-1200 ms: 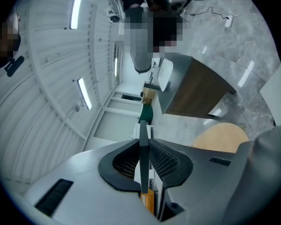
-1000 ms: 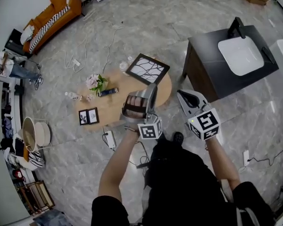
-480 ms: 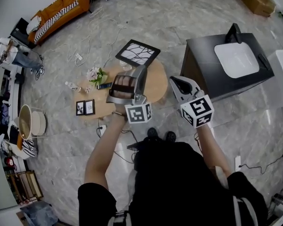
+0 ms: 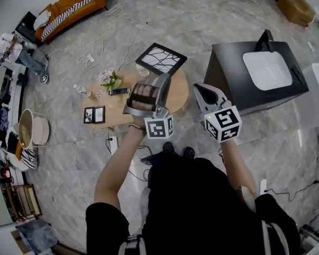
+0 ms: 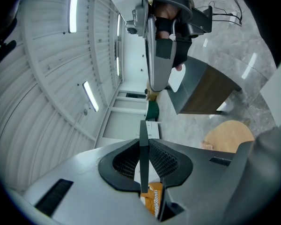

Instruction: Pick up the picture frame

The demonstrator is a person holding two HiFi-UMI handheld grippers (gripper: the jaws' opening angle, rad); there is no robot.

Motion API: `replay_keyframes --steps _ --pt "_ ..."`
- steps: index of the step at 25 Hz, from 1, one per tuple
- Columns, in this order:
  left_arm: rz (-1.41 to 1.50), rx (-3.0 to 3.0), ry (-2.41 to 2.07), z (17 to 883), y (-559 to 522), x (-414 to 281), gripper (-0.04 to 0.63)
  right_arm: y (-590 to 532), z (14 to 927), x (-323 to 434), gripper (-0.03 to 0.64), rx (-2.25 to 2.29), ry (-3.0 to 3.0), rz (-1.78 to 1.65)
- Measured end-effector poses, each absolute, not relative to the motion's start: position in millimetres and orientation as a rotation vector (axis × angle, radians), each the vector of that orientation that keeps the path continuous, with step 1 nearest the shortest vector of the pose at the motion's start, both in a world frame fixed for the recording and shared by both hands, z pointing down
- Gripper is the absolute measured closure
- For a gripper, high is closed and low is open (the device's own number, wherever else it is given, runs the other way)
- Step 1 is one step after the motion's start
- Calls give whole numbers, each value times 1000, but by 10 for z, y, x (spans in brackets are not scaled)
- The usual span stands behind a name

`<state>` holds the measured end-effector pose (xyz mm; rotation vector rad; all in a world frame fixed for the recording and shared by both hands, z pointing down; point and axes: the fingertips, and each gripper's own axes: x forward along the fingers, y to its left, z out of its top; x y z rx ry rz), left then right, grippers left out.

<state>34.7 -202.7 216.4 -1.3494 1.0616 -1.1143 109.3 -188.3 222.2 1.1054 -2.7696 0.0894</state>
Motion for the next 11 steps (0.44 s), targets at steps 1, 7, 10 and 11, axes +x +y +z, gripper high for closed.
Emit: replay_keyframes --steps 1,7,10,11 --pt "-1115 -1346 1064 2164 -2031 347 523 -1883 2223 1095 604 1104 -2768 87" --pt "-1114 -1349 1068 2143 -2014 350 523 -1838 2210 1098 604 1096 -2766 77" --pt "-1112 -1343 1074 2130 -2006 347 523 -1814 2194 1105 604 1094 -2765 62" --pt "-1112 -1342 1076 2128 -2004 345 523 -1806 2190 1107 604 1094 -2764 57"
